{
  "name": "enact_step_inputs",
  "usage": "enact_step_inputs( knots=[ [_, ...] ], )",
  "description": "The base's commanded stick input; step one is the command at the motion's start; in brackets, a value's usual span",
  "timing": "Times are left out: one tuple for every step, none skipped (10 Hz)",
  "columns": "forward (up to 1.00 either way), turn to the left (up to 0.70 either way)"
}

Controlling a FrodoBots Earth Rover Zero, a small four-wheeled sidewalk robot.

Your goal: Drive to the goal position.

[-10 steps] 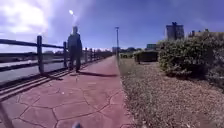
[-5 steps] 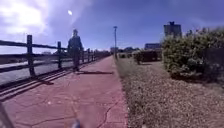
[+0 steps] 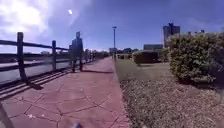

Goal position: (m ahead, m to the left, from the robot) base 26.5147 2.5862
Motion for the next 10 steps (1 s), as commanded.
enact_step_inputs(
  knots=[
    [0.70,0.00],
    [0.70,0.00],
    [0.70,0.00],
    [0.70,0.00],
    [0.70,0.00],
    [0.70,0.25],
    [0.70,0.35],
    [0.70,0.35],
    [0.70,0.35],
    [0.70,0.35]
  ],
)
